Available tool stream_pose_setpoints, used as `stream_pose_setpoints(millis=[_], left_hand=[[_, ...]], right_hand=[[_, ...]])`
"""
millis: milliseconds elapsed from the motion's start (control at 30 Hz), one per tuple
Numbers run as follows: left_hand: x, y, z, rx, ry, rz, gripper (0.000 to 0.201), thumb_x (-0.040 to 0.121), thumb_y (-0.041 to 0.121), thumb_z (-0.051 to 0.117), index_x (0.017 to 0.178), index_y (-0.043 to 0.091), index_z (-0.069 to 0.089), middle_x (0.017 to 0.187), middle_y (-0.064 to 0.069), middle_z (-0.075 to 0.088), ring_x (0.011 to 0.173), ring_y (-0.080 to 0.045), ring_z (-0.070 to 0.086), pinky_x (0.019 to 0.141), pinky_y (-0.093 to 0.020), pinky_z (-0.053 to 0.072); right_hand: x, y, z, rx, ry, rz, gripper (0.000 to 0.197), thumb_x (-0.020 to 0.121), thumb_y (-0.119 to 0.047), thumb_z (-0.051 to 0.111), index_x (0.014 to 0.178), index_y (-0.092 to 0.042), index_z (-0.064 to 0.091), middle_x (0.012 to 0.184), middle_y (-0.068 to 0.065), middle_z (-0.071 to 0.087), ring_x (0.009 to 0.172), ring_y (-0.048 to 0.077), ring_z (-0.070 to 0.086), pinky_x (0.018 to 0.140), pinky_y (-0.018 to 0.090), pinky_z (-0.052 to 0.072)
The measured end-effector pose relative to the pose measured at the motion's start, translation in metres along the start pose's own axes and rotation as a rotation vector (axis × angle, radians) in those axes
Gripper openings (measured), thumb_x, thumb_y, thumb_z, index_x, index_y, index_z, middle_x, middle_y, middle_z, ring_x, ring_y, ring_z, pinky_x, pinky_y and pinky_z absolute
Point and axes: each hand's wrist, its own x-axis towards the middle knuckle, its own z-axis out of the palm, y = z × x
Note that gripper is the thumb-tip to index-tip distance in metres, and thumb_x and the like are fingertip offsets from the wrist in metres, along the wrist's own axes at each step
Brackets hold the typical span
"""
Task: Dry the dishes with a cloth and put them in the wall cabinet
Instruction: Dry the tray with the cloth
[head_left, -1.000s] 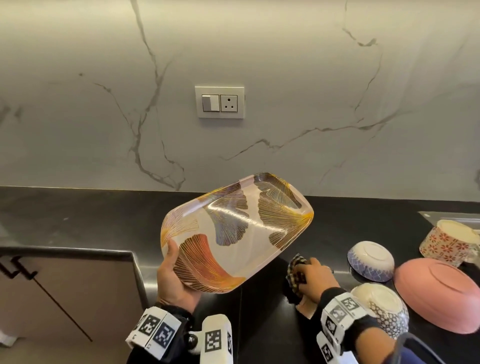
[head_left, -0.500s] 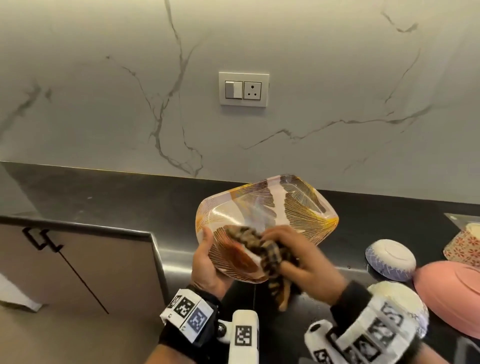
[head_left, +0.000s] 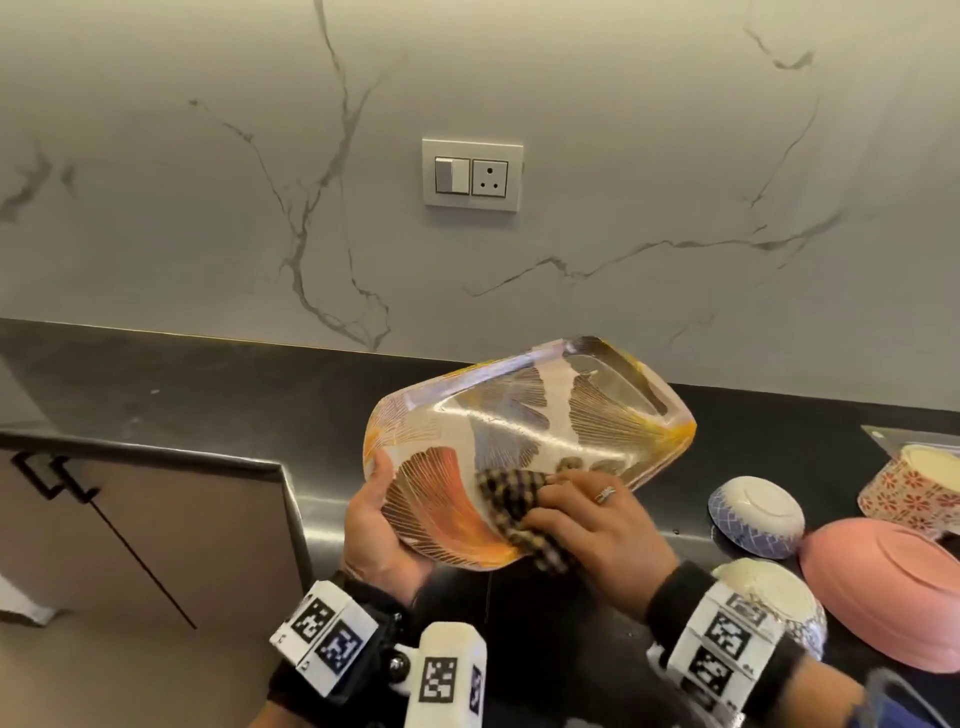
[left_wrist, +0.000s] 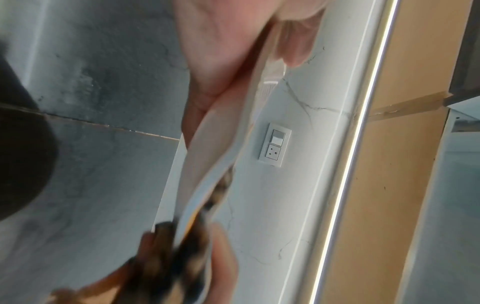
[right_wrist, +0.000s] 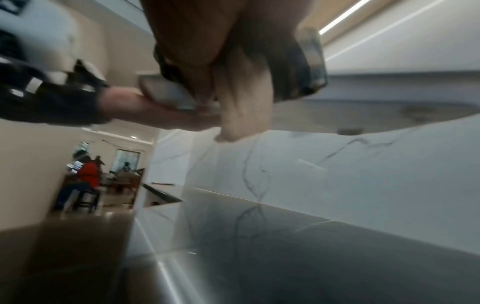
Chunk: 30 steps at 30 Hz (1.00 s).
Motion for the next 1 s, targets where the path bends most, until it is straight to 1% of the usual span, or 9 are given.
stream_pose_setpoints(millis=[100,200,300,367,467,567,700,800,1000], left_hand=[[0.001,-0.003,0.003,0.022,-0.109,0.021,0.081,0.059,0.048,0.080,0.126,0.008,0.056,0.108,-0.020,0.065,0.094,-0.037,0.065,0.072,-0.049,0.055],[-0.010,-0.028,0.012,-0.106,-0.217,-0.001,0.081,0.053,0.043,0.084,0.123,0.012,0.059,0.117,-0.021,0.061,0.101,-0.037,0.061,0.076,-0.047,0.054],[-0.019,-0.048,0.017,-0.143,-0.159,0.076,0.085,0.044,0.036,0.088,0.121,0.014,0.061,0.117,-0.018,0.063,0.095,-0.031,0.065,0.071,-0.038,0.056],[-0.021,-0.055,0.027,-0.138,-0.068,0.119,0.082,0.052,0.034,0.085,0.125,0.010,0.057,0.115,-0.018,0.065,0.093,-0.028,0.067,0.069,-0.033,0.057],[-0.015,-0.053,0.029,-0.065,0.136,0.206,0.036,0.089,0.039,0.049,0.108,0.010,0.061,0.082,-0.009,0.074,0.069,-0.019,0.070,0.056,-0.026,0.056],[-0.008,-0.038,0.027,0.048,0.223,0.212,0.045,0.096,0.048,0.028,0.102,0.018,0.062,0.082,-0.010,0.071,0.074,-0.025,0.066,0.069,-0.038,0.050],[0.005,-0.002,0.011,0.121,0.277,0.263,0.047,0.096,0.052,0.025,0.115,0.026,0.058,0.105,-0.007,0.066,0.093,-0.025,0.062,0.080,-0.041,0.049],[0.010,0.019,0.010,0.110,0.244,0.272,0.044,0.092,0.055,0.032,0.111,0.025,0.057,0.096,-0.006,0.067,0.087,-0.024,0.062,0.063,-0.035,0.057],[-0.002,-0.084,0.049,0.163,0.198,-0.019,0.050,0.085,0.041,0.050,0.114,0.001,0.058,0.091,-0.013,0.071,0.077,-0.022,0.069,0.057,-0.028,0.057]], right_hand=[[0.001,0.016,-0.008,-0.037,0.076,-0.020,0.014,0.094,-0.018,0.044,0.104,-0.018,0.054,0.097,0.005,0.066,0.084,0.031,0.063,0.073,0.042,0.051],[0.014,0.007,-0.012,-0.113,0.155,0.001,0.015,0.096,-0.020,0.040,0.101,-0.018,0.054,0.092,0.004,0.067,0.082,0.030,0.061,0.069,0.038,0.050],[0.015,-0.007,-0.010,-0.140,0.183,0.031,0.019,0.098,-0.021,0.035,0.099,-0.020,0.053,0.089,0.001,0.067,0.084,0.027,0.053,0.066,0.033,0.047],[0.016,-0.015,-0.007,-0.146,0.183,0.062,0.018,0.098,-0.022,0.035,0.098,-0.020,0.053,0.086,0.001,0.066,0.080,0.026,0.054,0.063,0.032,0.045],[0.019,-0.021,-0.005,-0.173,0.124,0.053,0.021,0.098,-0.021,0.033,0.099,-0.021,0.054,0.086,-0.002,0.064,0.078,0.025,0.054,0.068,0.034,0.042],[0.013,-0.015,-0.008,-0.166,0.077,0.013,0.025,0.099,-0.020,0.030,0.103,-0.022,0.054,0.091,-0.004,0.065,0.080,0.023,0.055,0.069,0.033,0.044],[-0.022,0.020,-0.023,-0.175,0.040,0.045,0.019,0.093,-0.018,0.041,0.106,-0.020,0.054,0.095,0.002,0.068,0.080,0.028,0.063,0.069,0.038,0.054],[-0.043,0.044,-0.030,-0.191,-0.029,0.095,0.022,0.087,-0.014,0.049,0.108,-0.017,0.053,0.095,0.005,0.068,0.080,0.031,0.064,0.066,0.040,0.053],[0.000,0.000,-0.012,-0.262,0.089,0.143,0.009,0.083,-0.014,0.055,0.090,-0.015,0.060,0.077,0.004,0.063,0.069,0.027,0.060,0.065,0.040,0.052]])
